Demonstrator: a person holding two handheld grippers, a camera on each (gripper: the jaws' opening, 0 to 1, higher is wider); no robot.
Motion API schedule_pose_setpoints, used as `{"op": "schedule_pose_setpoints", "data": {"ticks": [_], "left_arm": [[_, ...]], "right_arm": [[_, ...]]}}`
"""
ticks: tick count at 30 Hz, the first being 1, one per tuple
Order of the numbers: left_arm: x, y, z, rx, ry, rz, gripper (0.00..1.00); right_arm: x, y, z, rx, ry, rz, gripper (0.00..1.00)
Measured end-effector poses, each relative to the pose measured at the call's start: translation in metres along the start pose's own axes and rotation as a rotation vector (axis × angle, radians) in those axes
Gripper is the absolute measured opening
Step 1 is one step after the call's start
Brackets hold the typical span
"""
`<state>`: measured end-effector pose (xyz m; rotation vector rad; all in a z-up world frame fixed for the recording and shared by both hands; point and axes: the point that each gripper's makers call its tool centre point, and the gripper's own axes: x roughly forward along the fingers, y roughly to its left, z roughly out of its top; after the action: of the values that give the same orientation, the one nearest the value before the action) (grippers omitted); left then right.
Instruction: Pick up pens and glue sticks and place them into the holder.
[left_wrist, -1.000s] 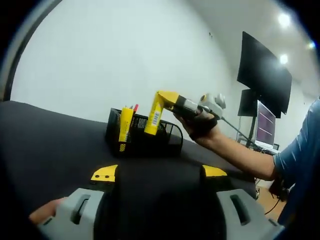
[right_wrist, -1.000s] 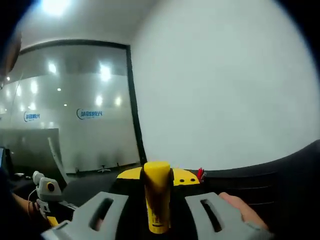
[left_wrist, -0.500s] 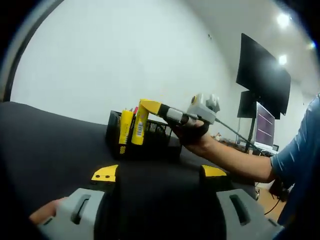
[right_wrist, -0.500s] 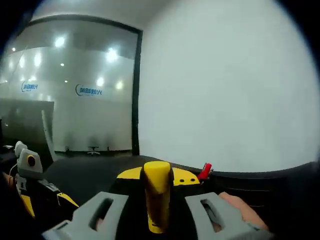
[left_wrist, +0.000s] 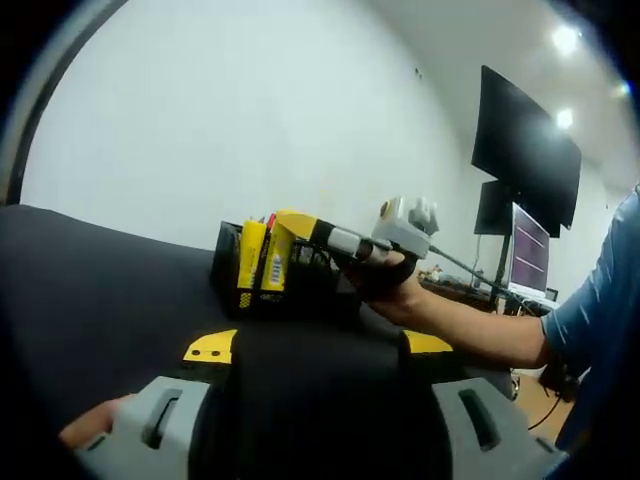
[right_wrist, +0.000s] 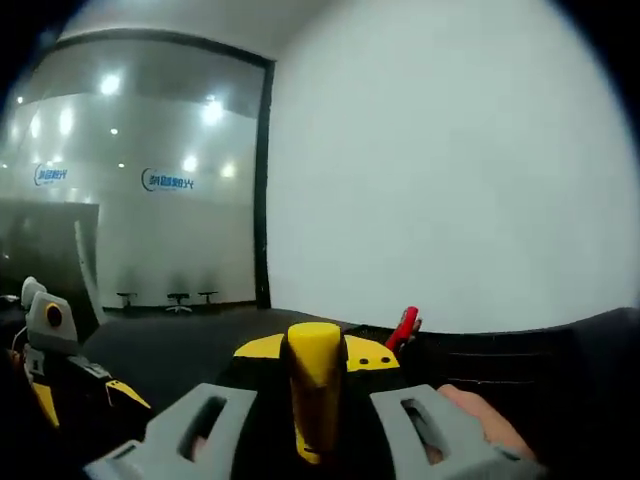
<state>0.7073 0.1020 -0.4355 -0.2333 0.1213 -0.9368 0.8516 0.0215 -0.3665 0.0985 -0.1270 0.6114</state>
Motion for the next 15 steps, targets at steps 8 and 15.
{"op": "schedule_pose_setpoints", "data": {"ticks": [8,15], "left_arm": [[-0.001,-0.004,-0.0025,0.002,0.005,-0.003,0.65],[0.0001,-0.0019,-0.0027,0.004,0.01,-0.003,0.65]], "right_arm": [[-0.0016,0.0021,-0.0044,-0.018,0.009,-0.004,0.17],[-0.0029,0.0011,-0.0078,-0.014,0.016,-0.008,0.17]]}}
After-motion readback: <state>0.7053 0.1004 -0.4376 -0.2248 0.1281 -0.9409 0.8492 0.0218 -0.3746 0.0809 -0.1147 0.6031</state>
